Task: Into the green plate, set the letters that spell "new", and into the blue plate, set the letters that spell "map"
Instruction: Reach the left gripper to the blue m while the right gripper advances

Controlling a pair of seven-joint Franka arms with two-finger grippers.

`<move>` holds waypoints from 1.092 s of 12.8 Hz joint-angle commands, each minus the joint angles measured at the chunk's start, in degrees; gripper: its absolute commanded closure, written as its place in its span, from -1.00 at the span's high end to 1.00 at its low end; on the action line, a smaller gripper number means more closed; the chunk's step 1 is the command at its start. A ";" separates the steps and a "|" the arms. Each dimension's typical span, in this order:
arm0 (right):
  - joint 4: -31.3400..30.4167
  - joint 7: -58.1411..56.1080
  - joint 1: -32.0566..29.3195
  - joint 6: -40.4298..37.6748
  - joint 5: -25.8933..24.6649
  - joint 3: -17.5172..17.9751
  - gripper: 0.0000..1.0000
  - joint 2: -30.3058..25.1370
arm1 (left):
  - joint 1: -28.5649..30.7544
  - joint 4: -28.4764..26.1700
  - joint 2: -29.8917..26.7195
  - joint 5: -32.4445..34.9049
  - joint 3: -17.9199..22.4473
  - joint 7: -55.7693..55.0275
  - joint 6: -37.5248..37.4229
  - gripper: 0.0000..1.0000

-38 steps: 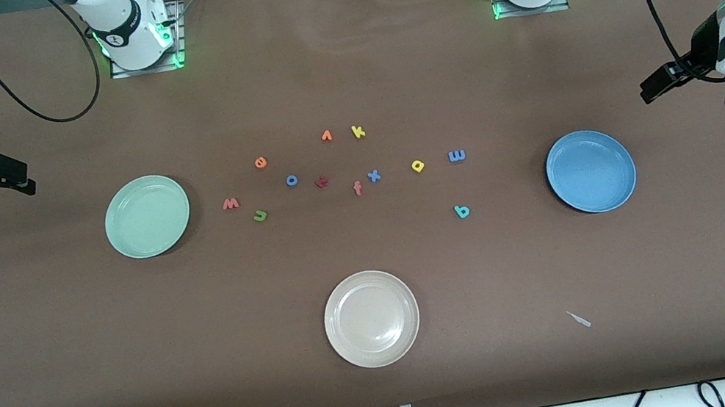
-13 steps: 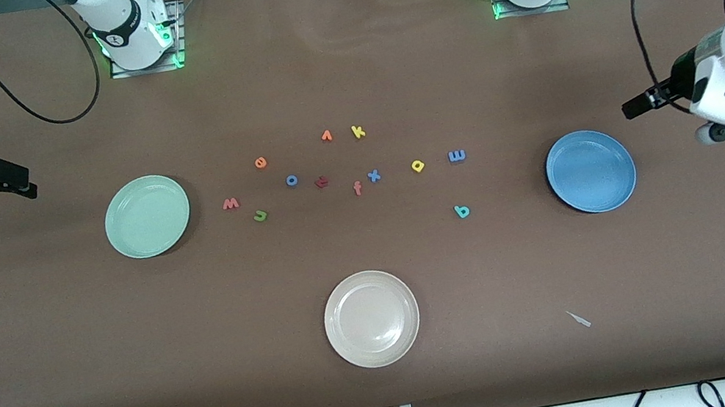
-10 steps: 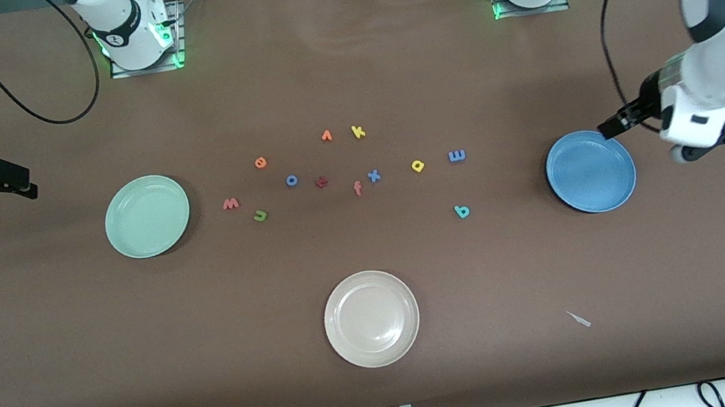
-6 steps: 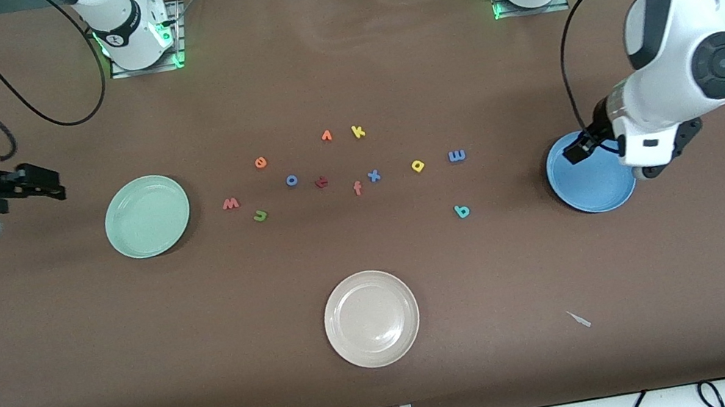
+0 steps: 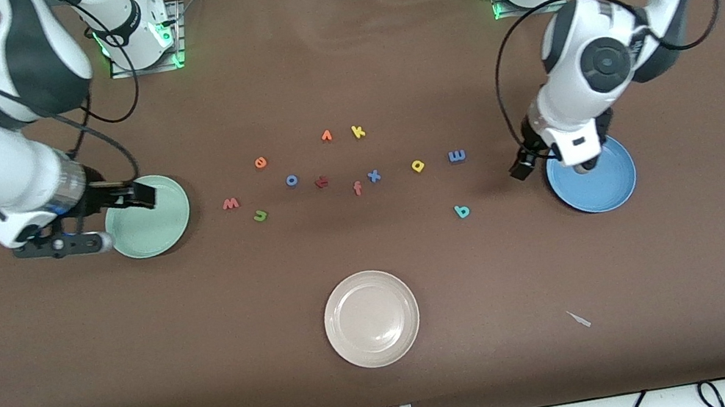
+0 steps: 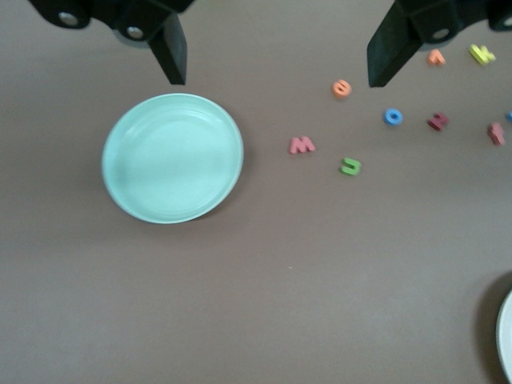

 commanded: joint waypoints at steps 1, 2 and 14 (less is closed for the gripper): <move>-2.64 9.17 2.56 3.76 -0.53 -0.41 1.00 1.25 | -1.28 -6.93 -0.41 -0.85 -2.05 -9.40 9.13 1.00; -5.96 11.03 2.93 7.00 -0.53 -0.41 0.99 1.25 | -3.04 -7.73 1.08 -0.67 -2.06 -14.05 12.04 1.00; -26.82 66.97 5.30 32.16 -0.36 -0.24 0.88 1.77 | -5.78 -0.71 19.02 28.25 -1.53 -54.26 16.64 0.52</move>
